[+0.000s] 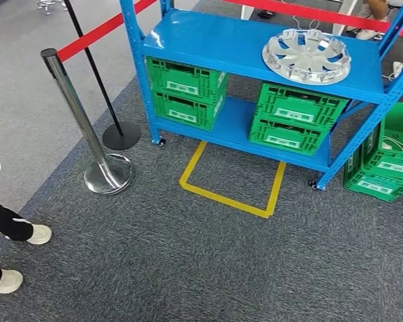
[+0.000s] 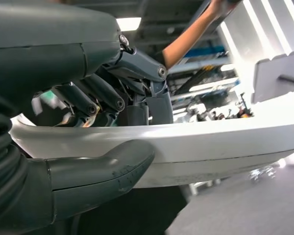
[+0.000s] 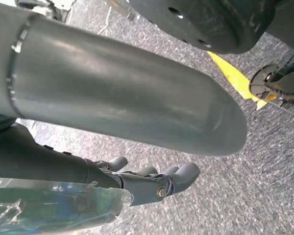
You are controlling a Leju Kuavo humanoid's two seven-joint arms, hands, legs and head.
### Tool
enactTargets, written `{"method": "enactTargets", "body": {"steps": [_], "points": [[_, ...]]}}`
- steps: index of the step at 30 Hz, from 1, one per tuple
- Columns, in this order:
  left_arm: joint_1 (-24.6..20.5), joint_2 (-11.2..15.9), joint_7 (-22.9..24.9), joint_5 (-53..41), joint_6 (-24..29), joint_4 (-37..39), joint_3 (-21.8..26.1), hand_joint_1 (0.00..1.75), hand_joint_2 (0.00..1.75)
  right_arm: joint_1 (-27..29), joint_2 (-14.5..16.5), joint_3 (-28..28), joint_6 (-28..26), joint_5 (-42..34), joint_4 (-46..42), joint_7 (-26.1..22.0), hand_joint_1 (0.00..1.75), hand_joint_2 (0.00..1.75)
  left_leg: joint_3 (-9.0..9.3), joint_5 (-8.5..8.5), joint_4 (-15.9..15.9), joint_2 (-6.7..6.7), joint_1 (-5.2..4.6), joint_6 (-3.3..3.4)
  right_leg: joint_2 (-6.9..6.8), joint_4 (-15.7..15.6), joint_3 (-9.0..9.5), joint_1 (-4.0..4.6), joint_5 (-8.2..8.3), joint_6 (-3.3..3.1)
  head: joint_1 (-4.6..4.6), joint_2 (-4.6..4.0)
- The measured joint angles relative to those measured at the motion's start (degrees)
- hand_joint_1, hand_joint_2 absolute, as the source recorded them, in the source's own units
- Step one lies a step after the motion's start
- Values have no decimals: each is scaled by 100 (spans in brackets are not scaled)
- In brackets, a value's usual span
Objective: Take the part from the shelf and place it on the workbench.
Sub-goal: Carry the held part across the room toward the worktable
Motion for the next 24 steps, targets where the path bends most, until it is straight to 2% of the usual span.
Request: {"method": "enactTargets", "body": {"steps": [1,2,4,5,6,7,8,9,11,12,13,15,16,17,18,19,20,21,22,23,24], "points": [[8,5,0,-1,0,4,8,175,175,0,-1,2,1,0,0,0,0,0,-19,19,1,-61,3,40,71,54,-23,-12,-59,27,-2,0],[6,12,0,-1,0,7,14,175,175,2,-1,4,3,-1,0,0,0,0,-39,40,0,-120,10,83,204,206,-83,-25,-182,53,3,0],[-4,25,0,-1,-1,9,23,175,175,9,-1,14,12,-1,1,0,0,0,-87,82,-3,-241,13,151,523,869,-353,-40,-592,83,11,0],[-6,26,0,0,-3,10,22,175,175,16,0,22,18,-2,2,0,0,0,-117,101,-2,-306,6,175,594,1288,-523,-41,-796,78,13,0],[-3,25,-1,1,-8,13,22,175,175,24,1,29,22,-2,3,0,0,0,-144,120,-1,-381,-3,191,621,1613,-654,-41,-924,67,12,0],[0,25,-2,3,-14,15,21,175,175,33,1,34,26,-2,4,0,0,0,-168,138,-1,-457,-11,199,630,1748,-699,-41,-944,51,10,0],[2,25,-5,8,-22,17,21,175,175,39,1,38,26,-2,4,0,0,0,-186,157,0,-542,-16,196,644,1641,-625,-41,-848,29,12,0],[2,27,-9,17,-30,20,22,175,175,42,1,40,26,-3,4,0,0,0,-197,175,1,-628,-18,186,693,1307,-438,-43,-662,2,12,0],[-4,35,-19,45,-42,20,25,175,175,39,1,43,26,-4,4,0,0,0,-219,210,11,-790,-15,147,974,453,6,-68,-339,-41,9,0],[-10,40,-27,64,-47,20,27,175,175,36,1,44,26,-6,4,0,0,0,-241,233,16,-861,-12,118,1096,177,155,-79,-266,-43,8,0],[-13,51,-39,82,-55,20,30,175,175,31,1,46,27,-8,4,0,0,0,-270,260,19,-932,-1,82,1171,55,220,-82,-256,-41,6,0],[-3,83,-72,122,-82,21,38,175,175,28,2,48,34,-15,4,2,0,0,-327,322,9,-1080,25,-2,1069,43,236,-78,-234,-52,7,0],[11,99,-89,145,-99,21,42,175,175,26,2,48,37,-19,4,2,0,0,-358,310,29,-1058,27,-38,991,31,233,-82,-211,-81,1,0],[10,117,-102,177,-123,21,48,175,175,28,3,48,39,-22,4,2,0,0,-413,236,123,-946,18,-69,907,13,231,-89,-184,-113,-11,0],[-5,130,-118,216,-154,21,54,175,175,30,4,48,39,-26,4,0,0,0,-511,92,328,-773,6,-93,820,-7,225,-96,-160,-141,-21,0],[-23,135,-134,256,-193,22,58,175,175,30,4,48,39,-30,4,-1,0,0,-654,-109,657,-562,-3,-116,734,-10,217,-85,-148,-159,-33,0],[-40,139,-158,301,-244,22,62,175,175,36,5,48,38,-34,4,-2,0,0,-817,-313,1056,-427,2,-138,649,-10,204,-76,-142,-169,-39,0],[-42,137,-184,350,-300,22,63,175,175,45,5,48,38,-38,4,-1,0,0,-953,-460,1408,-362,12,-156,560,-8,191,-68,-140,-172,-39,0],[-33,136,-208,401,-359,21,64,175,175,54,5,48,37,-41,4,-1,0,0,-1008,-516,1608,-335,23,-169,470,-5,182,-63,-140,-173,-40,0],[-25,139,-229,457,-420,19,69,175,175,59,5,48,35,-45,4,0,0,0,-954,-466,1587,-321,30,-177,384,-2,176,-61,-140,-172,-39,0],[-22,151,-245,517,-481,12,80,175,175,59,5,48,32,-49,4,-1,0,0,-783,-326,1339,-290,33,-180,303,0,176,-61,-142,-170,-40,0]]}}
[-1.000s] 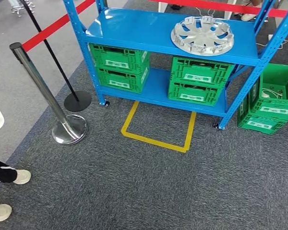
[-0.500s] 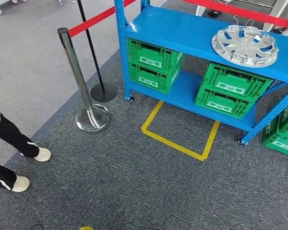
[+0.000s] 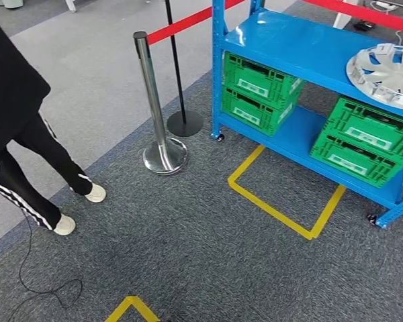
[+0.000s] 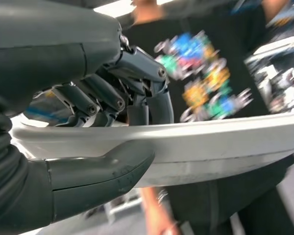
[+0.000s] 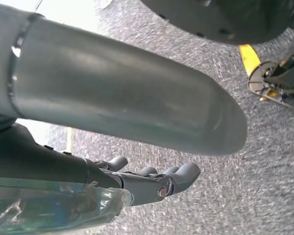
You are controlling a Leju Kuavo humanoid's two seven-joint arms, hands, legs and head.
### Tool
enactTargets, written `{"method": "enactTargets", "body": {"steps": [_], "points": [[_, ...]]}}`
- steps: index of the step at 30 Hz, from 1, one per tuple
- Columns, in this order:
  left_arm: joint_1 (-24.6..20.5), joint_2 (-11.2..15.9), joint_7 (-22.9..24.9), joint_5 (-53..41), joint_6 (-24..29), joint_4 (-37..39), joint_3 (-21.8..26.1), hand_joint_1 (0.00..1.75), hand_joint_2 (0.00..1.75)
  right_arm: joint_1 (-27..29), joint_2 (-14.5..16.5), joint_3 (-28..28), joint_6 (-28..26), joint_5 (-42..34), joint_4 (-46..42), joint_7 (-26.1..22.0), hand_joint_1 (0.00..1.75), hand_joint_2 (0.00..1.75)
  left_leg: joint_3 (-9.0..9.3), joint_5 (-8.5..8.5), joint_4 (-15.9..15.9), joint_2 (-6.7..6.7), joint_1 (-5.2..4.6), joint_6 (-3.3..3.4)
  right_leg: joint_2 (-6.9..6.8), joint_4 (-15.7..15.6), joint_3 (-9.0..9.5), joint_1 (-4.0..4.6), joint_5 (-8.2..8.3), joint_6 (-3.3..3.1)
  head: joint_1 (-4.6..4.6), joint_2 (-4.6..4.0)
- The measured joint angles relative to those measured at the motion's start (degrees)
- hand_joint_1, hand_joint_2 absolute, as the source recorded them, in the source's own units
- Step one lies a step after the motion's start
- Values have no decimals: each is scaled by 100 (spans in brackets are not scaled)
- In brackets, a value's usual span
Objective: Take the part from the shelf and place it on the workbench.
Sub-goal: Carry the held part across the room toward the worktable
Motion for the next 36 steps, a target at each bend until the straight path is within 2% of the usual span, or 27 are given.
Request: {"method": "enactTargets", "body": {"steps": [2,4,5,6,7,9,11,12,13,14,15,16,17,19,20,21,22,24,26,28,29,30,31,33,34,35,36], "points": [[-14,43,-39,125,-132,-34,45,175,175,-13,-1,0,-8,-13,0,-1,0,0,490,294,-800,242,-24,5,-143,11,9,22,-16,24,-2,0],[-33,94,-67,258,-282,-90,92,175,175,-23,-2,0,-14,-27,0,-2,0,0,737,394,-1276,414,-64,76,-270,21,16,67,-37,66,2,0],[-38,120,-76,320,-358,-113,108,175,175,-26,-2,0,-16,-35,0,-2,0,0,735,383,-1320,396,-85,121,-334,18,20,85,-42,86,2,0],[-30,148,-86,380,-431,-137,124,175,175,-29,-2,0,-17,-40,0,-1,0,0,714,401,-1324,315,-79,172,-397,10,29,88,-45,105,6,0],[-22,181,-98,431,-498,-162,145,175,175,-32,-2,0,-19,-45,0,-1,0,0,700,416,-1330,255,-71,205,-393,22,24,83,-69,133,3,0],[-43,244,-119,531,-616,-225,203,175,175,-33,-2,-2,-21,-56,0,0,0,0,673,450,-1345,130,-48,283,-122,315,-103,61,-280,189,14,0],[-86,276,-133,615,-709,-287,241,175,175,-19,-2,-2,-22,-70,1,0,0,0,640,473,-1346,2,-43,339,230,1050,-434,43,-669,209,25,0],[-98,279,-137,645,-746,-309,243,175,175,-7,-2,-2,-22,-77,1,1,0,0,623,482,-1345,-69,-47,353,298,1433,-612,41,-823,206,25,0],[-102,279,-144,668,-775,-322,244,175,175,5,-2,-2,-22,-83,2,1,0,0,608,492,-1343,-145,-51,359,323,1669,-727,41,-880,202,24,0],[-102,281,-149,685,-798,-331,245,175,175,15,-2,-2,-23,-86,2,1,0,0,598,502,-1341,-226,-53,356,334,1689,-742,40,-824,196,23,0],[-102,286,-152,698,-816,-334,249,175,175,21,-2,-2,-25,-90,2,1,0,0,592,513,-1339,-312,-50,348,360,1477,-643,35,-660,188,23,0],[-103,294,-155,709,-829,-336,258,175,175,22,-2,-2,-27,-92,1,1,0,0,588,523,-1334,-393,-43,333,437,1098,-459,22,-439,183,24,0],[-105,311,-156,718,-840,-341,272,175,175,21,-2,-2,-29,-94,1,0,0,0,576,535,-1324,-471,-40,311,600,700,-267,-3,-270,185,24,0],[-124,349,-158,735,-864,-362,308,175,175,20,-1,-2,-32,-98,2,-1,0,0,514,569,-1288,-616,-35,259,859,198,-39,-51,-119,194,19,0],[-132,366,-161,743,-874,-372,327,175,175,21,-1,-2,-32,-100,2,-1,0,0,475,600,-1286,-693,-30,222,899,144,-16,-59,-129,191,16,0],[-138,376,-162,752,-885,-379,343,175,175,23,-2,-3,-33,-102,2,-1,0,0,443,634,-1290,-773,-21,184,832,137,-15,-58,-117,175,13,0],[-133,384,-165,762,-894,-380,356,175,175,22,-2,-3,-33,-104,1,-1,0,0,418,654,-1298,-771,-16,149,750,139,-10,-57,-97,145,14,0],[-147,391,-170,779,-910,-381,360,175,175,17,-1,-4,-38,-107,0,-3,0,0,310,527,-1111,-491,-39,94,587,120,-18,-58,-57,79,-7,0],[-172,369,-174,788,-919,-381,341,175,175,21,-1,-4,-41,-108,0,-4,0,0,25,157,-466,-133,-58,63,417,108,-36,-42,-35,39,-29,0],[-165,313,-175,790,-932,-381,303,175,175,36,-2,-4,-43,-109,0,-4,0,0,-267,-136,236,-51,-47,48,240,108,-59,-25,-31,31,-32,0],[-156,287,-175,790,-938,-381,279,175,175,39,-2,-4,-45,-111,0,-4,0,0,-295,-142,351,-45,-43,48,153,108,-66,-19,-32,30,-32,0],[-151,271,-175,790,-940,-381,256,175,175,36,-2,-4,-47,-114,0,-4,0,0,-203,-45,230,-32,-41,55,68,109,-67,-12,-33,29,-32,0],[-147,263,-175,790,-940,-382,236,175,175,29,-2,-4,-49,-119,0,-6,0,0,-4,120,-92,17,-42,65,-14,109,-63,-7,-38,29,-32,0],[-150,260,-175,791,-940,-392,218,175,175,12,-3,-3,-52,-128,0,-11,0,0,446,370,-871,305,-78,102,-153,114,-49,25,-61,48,-30,0],[-148,260,-175,791,-940,-401,215,175,175,7,-3,-3,-53,-132,0,-13,0,0,579,420,-1123,409,-105,135,-215,115,-41,46,-77,66,-24,0],[-144,260,-175,792,-940,-409,211,175,175,4,-3,-2,-54,-136,0,-14,0,0,627,419,-1239,463,-133,170,-275,110,-31,65,-90,86,-23,0],[-138,261,-175,792,-940,-414,209,175,175,2,-3,-3,-54,-140,0,-15,0,0,617,424,-1259,394,-154,217,-341,101,-22,74,-101,108,-19,0]]}}
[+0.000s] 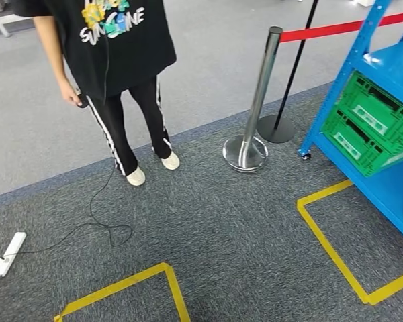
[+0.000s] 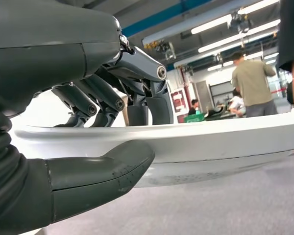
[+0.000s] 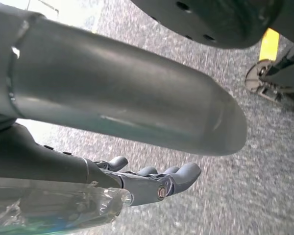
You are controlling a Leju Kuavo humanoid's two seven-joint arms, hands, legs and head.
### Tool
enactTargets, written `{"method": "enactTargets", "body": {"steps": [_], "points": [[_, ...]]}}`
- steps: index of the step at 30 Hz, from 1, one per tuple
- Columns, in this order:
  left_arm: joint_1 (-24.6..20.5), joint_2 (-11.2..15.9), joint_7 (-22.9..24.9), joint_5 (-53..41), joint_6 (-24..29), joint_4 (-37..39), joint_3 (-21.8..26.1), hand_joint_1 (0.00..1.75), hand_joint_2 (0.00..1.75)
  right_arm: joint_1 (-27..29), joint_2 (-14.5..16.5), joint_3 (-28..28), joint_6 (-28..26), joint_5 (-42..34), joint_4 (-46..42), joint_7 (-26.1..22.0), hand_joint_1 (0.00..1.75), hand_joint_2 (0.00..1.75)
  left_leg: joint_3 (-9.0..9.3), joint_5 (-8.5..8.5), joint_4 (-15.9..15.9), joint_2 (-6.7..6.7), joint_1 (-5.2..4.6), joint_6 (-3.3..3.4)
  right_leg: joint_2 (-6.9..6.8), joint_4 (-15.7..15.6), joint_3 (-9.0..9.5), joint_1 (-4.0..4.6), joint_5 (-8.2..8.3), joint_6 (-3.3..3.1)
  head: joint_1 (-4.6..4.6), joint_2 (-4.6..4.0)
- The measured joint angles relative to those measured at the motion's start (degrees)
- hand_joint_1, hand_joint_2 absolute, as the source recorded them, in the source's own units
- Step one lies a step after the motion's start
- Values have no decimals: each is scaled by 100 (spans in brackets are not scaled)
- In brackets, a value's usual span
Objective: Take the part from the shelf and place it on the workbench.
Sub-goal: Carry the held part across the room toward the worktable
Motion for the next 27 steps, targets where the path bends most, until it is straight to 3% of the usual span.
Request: {"method": "enactTargets", "body": {"steps": [1,3,5,7,8,9,10,12,14,16,17,19,21,23,24,25,27], "points": [[10,4,0,0,1,-5,1,175,175,-1,1,0,0,-4,0,0,0,0,-11,13,-12,-76,0,40,-39,-6,7,-7,-11,25,-1,0],[13,18,0,0,2,-13,3,175,175,-2,1,0,-3,-12,0,-1,0,0,-23,41,-35,-211,19,121,162,168,-66,-26,-141,77,6,0],[9,14,0,-1,2,-17,-10,175,175,7,1,-1,-7,-18,0,-2,0,0,-29,56,-45,-337,37,183,530,801,-353,-35,-475,100,19,0],[15,-21,0,-5,3,-17,-40,175,175,28,2,-2,-9,-20,1,-2,0,0,-38,60,-43,-484,38,209,666,1559,-726,-34,-769,98,23,0],[28,-41,0,-11,5,-17,-59,175,175,36,3,-2,-13,-21,1,-2,0,0,-40,62,-41,-570,39,210,679,1716,-822,-35,-772,95,22,0],[48,-55,0,-17,11,-17,-78,175,175,41,3,-2,-19,-21,1,-2,0,0,-39,65,-38,-658,42,207,692,1644,-812,-38,-658,90,22,0],[69,-62,-2,-24,20,-17,-94,175,175,41,2,-2,-28,-21,1,-3,0,0,-36,68,-34,-745,50,201,729,1350,-692,-46,-452,85,23,0],[104,-64,-11,-40,47,-17,-111,175,175,38,3,-2,-47,-21,1,-3,0,0,-50,73,-5,-908,62,165,967,530,-326,-92,-60,84,22,0],[139,-62,-34,-50,82,-16,-105,175,175,36,6,-1,-62,-20,1,-4,0,0,-99,99,18,-1058,71,106,1136,101,-116,-120,66,73,20,0],[206,-55,-68,-52,111,-14,-87,175,175,33,9,-1,-71,-19,0,-4,0,0,-144,150,3,-1205,87,37,1040,71,-90,-112,72,26,16,0],[243,-54,-85,-55,121,-12,-77,175,175,28,11,-1,-74,-19,0,-4,0,0,-166,149,10,-1189,88,7,965,62,-88,-113,89,-8,13,0],[270,-62,-107,-62,143,-5,-44,175,175,21,16,-2,-82,-21,0,-7,0,0,-307,-32,281,-901,70,-45,814,29,-84,-120,122,-74,-7,0],[271,-102,-125,-74,162,3,-14,175,175,30,16,-2,-87,-33,0,-10,0,0,-642,-412,998,-547,66,-90,657,17,-94,-103,127,-109,-25,0],[296,-151,-155,-100,168,15,-8,175,175,48,16,-5,-87,-53,0,-11,0,0,-918,-623,1601,-455,92,-117,493,17,-107,-90,120,-120,-26,0],[309,-169,-171,-113,167,24,-7,175,175,51,16,-7,-87,-62,0,-13,0,0,-911,-572,1611,-439,105,-123,412,17,-110,-85,115,-121,-24,0],[315,-180,-183,-123,168,31,-2,175,175,48,16,-8,-88,-69,0,-15,0,0,-783,-431,1394,-404,112,-126,333,17,-108,-83,109,-118,-24,0],[310,-190,-195,-138,168,42,10,175,175,38,16,-8,-91,-80,0,-25,0,0,-329,-113,606,-148,93,-130,188,22,-88,-65,83,-90,-25,0]]}}
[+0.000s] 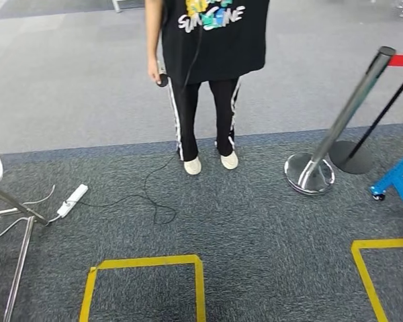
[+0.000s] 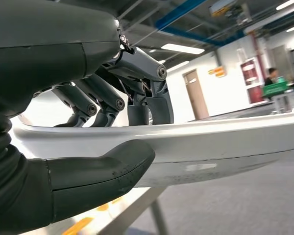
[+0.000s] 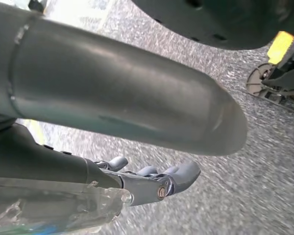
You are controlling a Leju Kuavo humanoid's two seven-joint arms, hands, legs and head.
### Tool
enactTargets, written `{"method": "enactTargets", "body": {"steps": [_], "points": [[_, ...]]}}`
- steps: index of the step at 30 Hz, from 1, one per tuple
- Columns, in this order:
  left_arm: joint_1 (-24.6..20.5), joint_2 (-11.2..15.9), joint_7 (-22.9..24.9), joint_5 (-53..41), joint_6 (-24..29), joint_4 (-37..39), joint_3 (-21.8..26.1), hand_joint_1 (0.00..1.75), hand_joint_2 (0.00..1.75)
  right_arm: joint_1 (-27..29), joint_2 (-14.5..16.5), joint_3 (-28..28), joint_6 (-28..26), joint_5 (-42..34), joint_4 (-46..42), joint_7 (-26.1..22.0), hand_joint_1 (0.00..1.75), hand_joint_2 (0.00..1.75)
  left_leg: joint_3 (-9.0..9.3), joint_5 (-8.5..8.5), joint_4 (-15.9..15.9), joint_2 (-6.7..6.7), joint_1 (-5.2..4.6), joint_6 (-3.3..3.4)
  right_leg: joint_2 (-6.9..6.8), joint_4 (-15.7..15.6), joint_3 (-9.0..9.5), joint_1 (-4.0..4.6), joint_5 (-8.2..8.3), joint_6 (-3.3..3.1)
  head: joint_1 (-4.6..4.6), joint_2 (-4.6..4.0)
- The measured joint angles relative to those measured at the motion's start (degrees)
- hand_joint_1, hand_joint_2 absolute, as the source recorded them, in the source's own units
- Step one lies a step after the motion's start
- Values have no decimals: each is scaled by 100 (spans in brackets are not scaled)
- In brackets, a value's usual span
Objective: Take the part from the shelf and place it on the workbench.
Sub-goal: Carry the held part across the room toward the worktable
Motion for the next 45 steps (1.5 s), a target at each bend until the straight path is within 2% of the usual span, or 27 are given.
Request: {"method": "enactTargets", "body": {"steps": [2,4,5,7,9,11,12,13,14,16,18,20,22,24,26,27,28,29,31,33,35,36,38,40,42,43,45], "points": [[-12,-9,-8,-25,4,6,8,175,175,-6,-1,-1,-7,-6,0,-10,0,0,278,113,-511,194,-43,49,-127,9,24,32,-40,48,7,0],[-12,-14,-15,-51,8,18,14,175,175,-15,-1,-3,-19,-8,0,-13,0,0,289,112,-590,90,-75,137,-271,-3,59,41,-70,99,14,0],[-9,-9,-16,-60,10,25,20,175,175,-23,-1,-3,-25,-10,0,-14,0,0,287,120,-601,14,-72,173,-262,5,68,29,-91,132,15,0],[-33,-2,-19,-80,14,37,28,175,175,-32,0,-6,-37,-18,0,-13,0,0,293,141,-620,-132,-48,258,34,259,-33,-2,-249,185,30,0],[-59,-14,-22,-96,16,48,17,175,175,-21,1,-10,-51,-27,0,-12,0,0,292,148,-622,-266,-33,316,405,962,-381,-19,-579,205,48,0],[-61,-49,-30,-107,16,66,-2,175,175,5,2,-18,-67,-36,1,0,0,0,287,149,-619,-425,-34,332,492,1640,-756,-16,-796,206,50,0],[-60,-66,-33,-113,16,79,-8,175,175,15,2,-25,-74,-41,1,9,0,0,287,150,-617,-514,-34,332,500,1711,-826,-16,-746,202,50,0],[-60,-80,-36,-117,16,92,-12,175,175,18,1,-34,-81,-46,0,18,0,0,289,151,-614,-602,-30,329,519,1547,-782,-18,-584,194,49,0],[-61,-90,-36,-121,16,104,-14,175,175,17,1,-44,-89,-51,0,24,0,0,291,152,-608,-685,-21,322,578,1190,-636,-26,-353,189,51,0],[-71,-96,-38,-131,16,125,-17,175,175,7,0,-57,-97,-64,0,34,0,0,274,153,-584,-835,-9,283,869,414,-300,-67,-18,195,49,0],[-84,-96,-42,-145,18,142,-22,175,175,3,1,-63,-99,-77,0,42,0,0,230,175,-576,-982,0,220,1015,94,-140,-88,53,200,44,0],[-84,-95,-45,-157,21,165,-25,175,175,4,1,-72,-101,-89,0,49,0,0,191,214,-591,-1086,19,156,867,70,-107,-83,75,161,43,0],[-96,-97,-48,-166,22,196,-29,175,175,-2,-1,-85,-102,-98,0,52,0,0,92,103,-420,-820,7,106,714,35,-97,-84,107,95,21,0],[-140,-113,-48,-170,22,221,-50,175,175,-3,-3,-97,-102,-104,0,52,0,0,-201,-255,200,-418,-9,68,554,8,-99,-68,122,48,-4,0],[-160,-142,-48,-178,21,239,-98,175,175,13,-5,-104,-102,-107,0,55,0,0,-538,-559,921,-305,9,38,385,4,-108,-57,116,28,-9,0],[-156,-153,-48,-184,19,246,-124,175,175,17,-6,-105,-101,-107,0,55,0,0,-600,-569,1065,-297,21,28,300,4,-109,-56,110,24,-11,0],[-153,-159,-46,-193,18,252,-145,175,175,16,-7,-107,-100,-108,0,52,0,0,-540,-465,965,-282,31,21,217,4,-107,-56,103,26,-9,0],[-153,-160,-38,-200,16,255,-157,175,175,11,-7,-107,-99,-108,0,48,0,0,-369,-288,660,-231,39,15,138,4,-99,-57,93,34,-11,0],[-168,-158,-10,-208,14,256,-168,175,175,1,-10,-107,-97,-108,-2,34,0,0,87,22,-144,51,27,14,-2,14,-68,-33,56,77,-12,0],[-176,-159,13,-208,8,256,-180,175,175,-2,-16,-107,-95,-107,-3,25,0,0,302,92,-543,196,-5,63,-122,16,-20,3,13,136,2,0],[-159,-153,22,-207,1,255,-184,175,175,-12,-17,-107,-91,-109,-3,20,0,0,302,85,-579,43,-22,149,-252,-10,28,7,-18,195,15,0],[-154,-144,26,-205,-2,254,-183,175,175,-21,-18,-107,-87,-111,-4,18,0,0,306,90,-588,-30,-16,189,-219,10,28,-5,-53,229,17,0],[-178,-128,35,-203,-6,252,-190,175,175,-31,-19,-108,-77,-118,-4,11,0,0,318,108,-606,-165,9,271,70,344,-122,-30,-251,276,37,0],[-205,-135,43,-203,-13,251,-217,175,175,-20,-20,-108,-62,-122,-3,5,0,0,315,108,-605,-302,12,320,396,1117,-513,-43,-577,282,55,0],[-208,-152,44,-203,-19,251,-257,175,175,3,-20,-109,-49,-122,-2,5,0,0,316,104,-603,-468,2,335,485,1677,-852,-40,-707,272,55,0],[-208,-156,44,-203,-21,251,-273,175,175,10,-21,-109,-48,-122,-2,5,0,0,319,104,-601,-555,-1,336,503,1645,-879,-39,-605,260,54,0],[-209,-159,45,-203,-21,251,-285,175,175,7,-24,-109,-47,-122,-3,5,0,0,330,103,-598,-723,8,327,640,958,-609,-47,-163,233,55,0]]}}
